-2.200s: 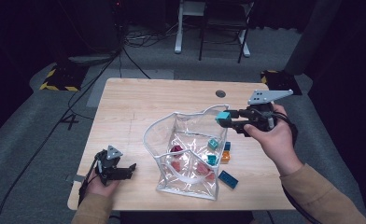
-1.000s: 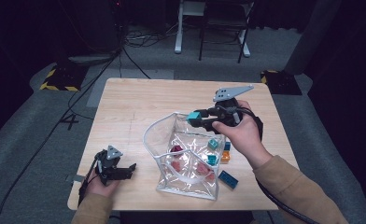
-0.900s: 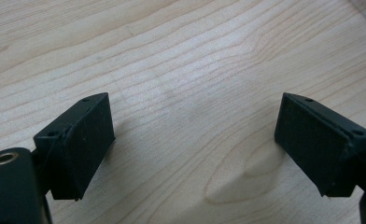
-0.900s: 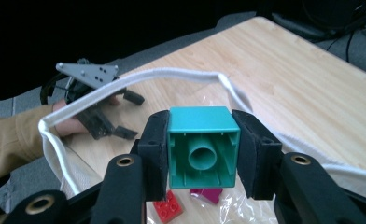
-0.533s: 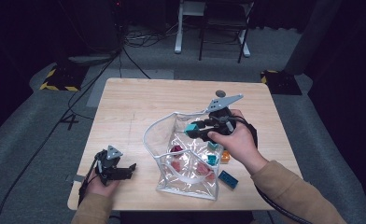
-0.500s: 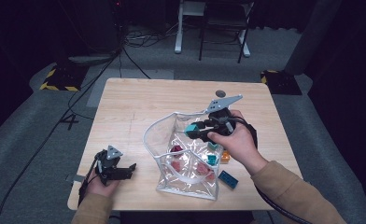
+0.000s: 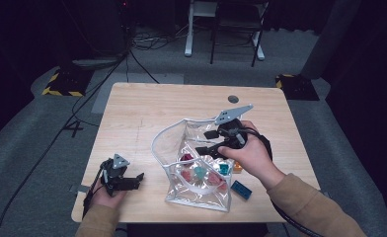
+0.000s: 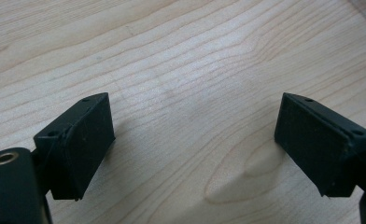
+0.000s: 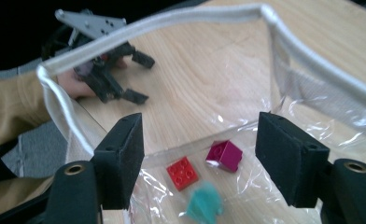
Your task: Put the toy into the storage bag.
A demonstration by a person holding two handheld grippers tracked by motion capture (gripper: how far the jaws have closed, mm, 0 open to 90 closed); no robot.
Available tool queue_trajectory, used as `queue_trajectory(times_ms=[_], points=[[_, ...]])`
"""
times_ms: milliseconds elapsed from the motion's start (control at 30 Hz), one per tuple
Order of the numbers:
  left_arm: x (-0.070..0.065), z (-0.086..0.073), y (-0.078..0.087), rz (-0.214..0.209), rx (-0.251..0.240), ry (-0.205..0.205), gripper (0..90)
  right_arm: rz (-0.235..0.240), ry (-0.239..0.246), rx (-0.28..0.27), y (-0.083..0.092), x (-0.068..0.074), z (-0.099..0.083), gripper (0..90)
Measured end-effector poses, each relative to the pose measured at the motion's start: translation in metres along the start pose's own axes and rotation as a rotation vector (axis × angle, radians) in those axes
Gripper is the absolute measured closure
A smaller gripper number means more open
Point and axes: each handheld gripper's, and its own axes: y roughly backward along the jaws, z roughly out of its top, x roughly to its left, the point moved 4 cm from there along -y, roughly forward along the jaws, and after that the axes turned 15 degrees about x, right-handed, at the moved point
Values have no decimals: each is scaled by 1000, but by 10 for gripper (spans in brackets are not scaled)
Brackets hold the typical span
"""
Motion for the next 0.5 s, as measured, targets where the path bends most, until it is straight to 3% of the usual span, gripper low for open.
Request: queue_trajectory(times_ms=[300, 500], points=[[0, 0, 0, 0, 1, -2, 121, -39, 0, -98, 37, 1, -4, 318], [0, 0, 0, 0, 1, -2, 121, -69, -11, -125, 57, -1, -18, 318]])
